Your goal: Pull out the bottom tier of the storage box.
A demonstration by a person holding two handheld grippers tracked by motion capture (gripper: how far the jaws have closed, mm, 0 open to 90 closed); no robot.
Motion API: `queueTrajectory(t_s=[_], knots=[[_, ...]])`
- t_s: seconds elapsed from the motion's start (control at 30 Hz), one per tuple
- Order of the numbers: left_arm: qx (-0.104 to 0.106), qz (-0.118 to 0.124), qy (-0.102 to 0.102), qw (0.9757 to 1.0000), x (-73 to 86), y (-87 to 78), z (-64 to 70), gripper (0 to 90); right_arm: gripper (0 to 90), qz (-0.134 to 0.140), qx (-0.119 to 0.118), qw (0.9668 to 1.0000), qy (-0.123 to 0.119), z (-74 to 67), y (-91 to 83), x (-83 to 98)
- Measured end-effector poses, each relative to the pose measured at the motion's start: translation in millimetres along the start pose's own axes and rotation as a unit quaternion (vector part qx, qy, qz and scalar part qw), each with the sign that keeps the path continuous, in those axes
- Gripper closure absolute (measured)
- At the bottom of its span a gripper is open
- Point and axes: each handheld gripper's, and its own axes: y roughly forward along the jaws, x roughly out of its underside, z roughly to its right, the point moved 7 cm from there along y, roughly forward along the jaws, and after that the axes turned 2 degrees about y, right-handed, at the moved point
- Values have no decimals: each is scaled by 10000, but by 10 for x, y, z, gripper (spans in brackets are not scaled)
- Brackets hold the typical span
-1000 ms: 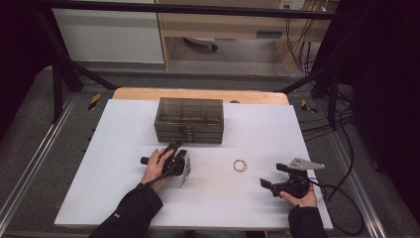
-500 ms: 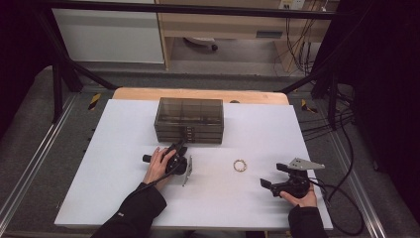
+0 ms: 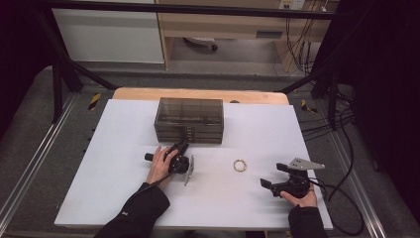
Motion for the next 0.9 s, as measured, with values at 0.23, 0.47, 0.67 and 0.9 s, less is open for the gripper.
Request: queueTrajectory(t_s=[0.23, 0.47, 0.67, 0.9], knots=[[-38, -40, 90, 9999, -8, 15, 14, 772, 7, -2, 3, 10000, 0, 0, -1, 0], [-55, -93, 187, 9998, -12, 17, 16, 779, 7, -2, -1, 10000, -6, -1, 1, 0], [-85, -134, 278, 9995, -19, 19, 13, 793, 7, -14, 1, 10000, -7, -1, 3, 3], [-105, -140, 301, 9994, -23, 21, 14, 799, 7, -7, 3, 10000, -10, 1, 3, 1]])
